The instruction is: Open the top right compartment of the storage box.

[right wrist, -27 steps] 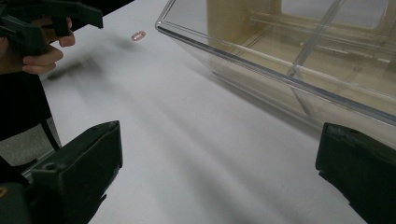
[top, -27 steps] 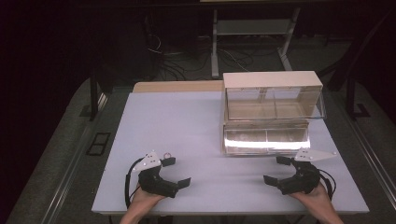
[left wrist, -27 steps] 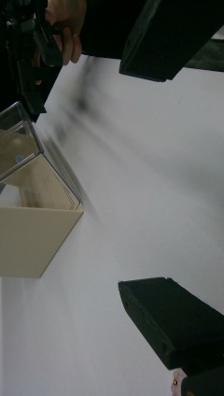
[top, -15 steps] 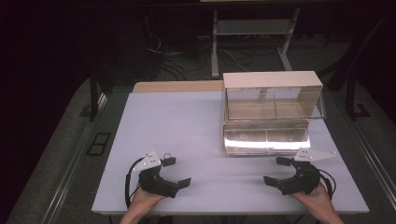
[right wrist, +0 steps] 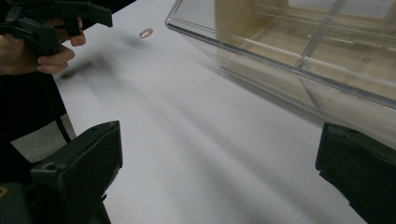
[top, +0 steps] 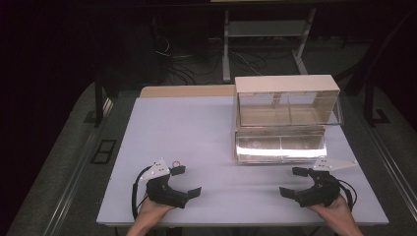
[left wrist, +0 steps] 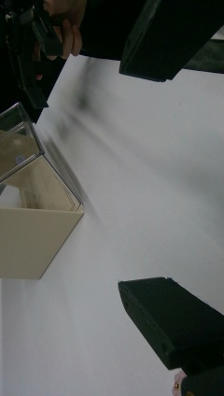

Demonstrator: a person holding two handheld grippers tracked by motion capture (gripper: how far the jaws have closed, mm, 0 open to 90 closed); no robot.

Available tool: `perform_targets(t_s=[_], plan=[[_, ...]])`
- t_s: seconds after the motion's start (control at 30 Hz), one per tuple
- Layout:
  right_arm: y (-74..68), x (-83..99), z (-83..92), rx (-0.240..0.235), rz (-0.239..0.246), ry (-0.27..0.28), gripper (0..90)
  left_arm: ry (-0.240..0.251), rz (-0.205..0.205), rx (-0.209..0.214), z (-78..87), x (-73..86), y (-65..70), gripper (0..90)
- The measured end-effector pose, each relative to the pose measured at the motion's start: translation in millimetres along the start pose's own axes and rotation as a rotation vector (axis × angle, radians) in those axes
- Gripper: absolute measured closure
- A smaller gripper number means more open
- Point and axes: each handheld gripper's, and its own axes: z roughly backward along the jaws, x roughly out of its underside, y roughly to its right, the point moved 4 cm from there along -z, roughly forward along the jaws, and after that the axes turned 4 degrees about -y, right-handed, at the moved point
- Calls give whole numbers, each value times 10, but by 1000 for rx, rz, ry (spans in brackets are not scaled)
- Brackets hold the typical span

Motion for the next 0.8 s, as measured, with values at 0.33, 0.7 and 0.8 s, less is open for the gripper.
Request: perform_targets(t_s=[0.33,0.7,0.8], plan=[[-28,-67,47,15,6,-18,3,3,-6,0,3,-1,13,0],[-15,-150,157,15,8,-38,3,0,2,-6,-3,2,6,0],[-19,-179,189,14,13,-41,3,3,2,-5,1,1,5,0]])
